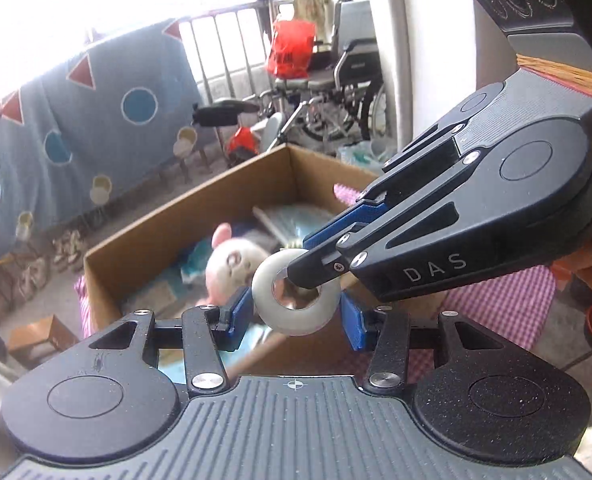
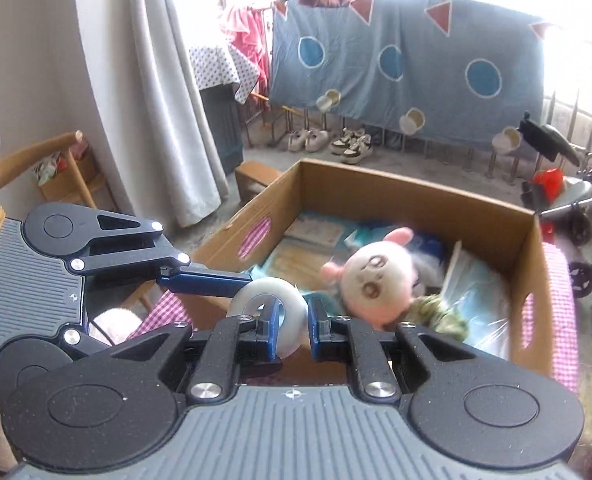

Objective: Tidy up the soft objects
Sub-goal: 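Carry the white ring pad into the box and open the right gripper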

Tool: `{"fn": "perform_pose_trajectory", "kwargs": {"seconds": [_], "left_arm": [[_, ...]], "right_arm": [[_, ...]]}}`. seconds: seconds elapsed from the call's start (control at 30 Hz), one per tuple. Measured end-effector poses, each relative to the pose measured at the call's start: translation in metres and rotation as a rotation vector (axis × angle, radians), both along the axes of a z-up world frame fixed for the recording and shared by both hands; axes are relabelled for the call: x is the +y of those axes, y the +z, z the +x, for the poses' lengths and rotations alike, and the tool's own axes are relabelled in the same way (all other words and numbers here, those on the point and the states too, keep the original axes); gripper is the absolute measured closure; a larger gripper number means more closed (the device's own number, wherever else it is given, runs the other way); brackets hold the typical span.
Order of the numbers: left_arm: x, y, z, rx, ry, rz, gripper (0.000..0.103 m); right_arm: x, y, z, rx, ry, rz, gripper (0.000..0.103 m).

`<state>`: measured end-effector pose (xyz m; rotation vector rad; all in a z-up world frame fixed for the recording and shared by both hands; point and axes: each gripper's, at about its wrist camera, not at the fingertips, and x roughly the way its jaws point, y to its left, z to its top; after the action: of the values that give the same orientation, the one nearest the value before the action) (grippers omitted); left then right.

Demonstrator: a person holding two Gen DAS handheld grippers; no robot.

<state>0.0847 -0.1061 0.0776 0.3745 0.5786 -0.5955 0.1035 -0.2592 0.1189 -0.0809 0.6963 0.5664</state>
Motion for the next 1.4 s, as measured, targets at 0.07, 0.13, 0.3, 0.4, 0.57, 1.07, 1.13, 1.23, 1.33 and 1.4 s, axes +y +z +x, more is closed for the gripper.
{"fn": "perform_pose_trajectory", "kwargs": {"seconds": [0.07,0.13,0.3,0.4,0.57,1.07,1.13,1.23,1.33,1.4], "left_arm": [[-0.01,0.006,0.015,-0.002,-0.015,-0.01,0.056],[-0.02,0.007,0.032,0.037,-0.026,-0.03,0.056],[-0.027,-0.014,0.085,0.28,-0.037,-0.126,0.056],[-0.032,-0.033,0.117,0.424,-0.032,-0.178,0.056],[-0.042,-0.057,0.147,0.58,-0.032,-0.213,0.056],[-0.037,-0.078,0.166,0.751,0.004,-0.244,0.041],[-0.028,-0.071,0.165,0.732,0.017,-0.257,0.034],[-0.012,-0.058,0.16,0.68,0.034,-0.291,0.029],[0.005,-0.042,0.153,0.605,0.065,-0.312,0.019],[0.015,-0.032,0.146,0.562,0.087,-0.329,0.015]], "right_arm": [[-0.012,0.005,0.016,0.013,-0.011,-0.005,0.086],[-0.021,0.004,0.035,0.056,-0.016,-0.013,0.086],[-0.052,-0.021,0.096,0.27,-0.033,0.007,0.086],[-0.062,-0.039,0.123,0.369,-0.032,-0.021,0.086],[-0.068,-0.063,0.148,0.479,-0.01,-0.095,0.086],[-0.058,-0.108,0.175,0.664,0.066,-0.281,0.087],[-0.058,-0.104,0.175,0.664,0.064,-0.271,0.087],[-0.059,-0.091,0.175,0.635,0.057,-0.245,0.087],[-0.062,-0.078,0.171,0.608,0.037,-0.219,0.085],[-0.063,-0.071,0.167,0.592,0.014,-0.2,0.085]]}}
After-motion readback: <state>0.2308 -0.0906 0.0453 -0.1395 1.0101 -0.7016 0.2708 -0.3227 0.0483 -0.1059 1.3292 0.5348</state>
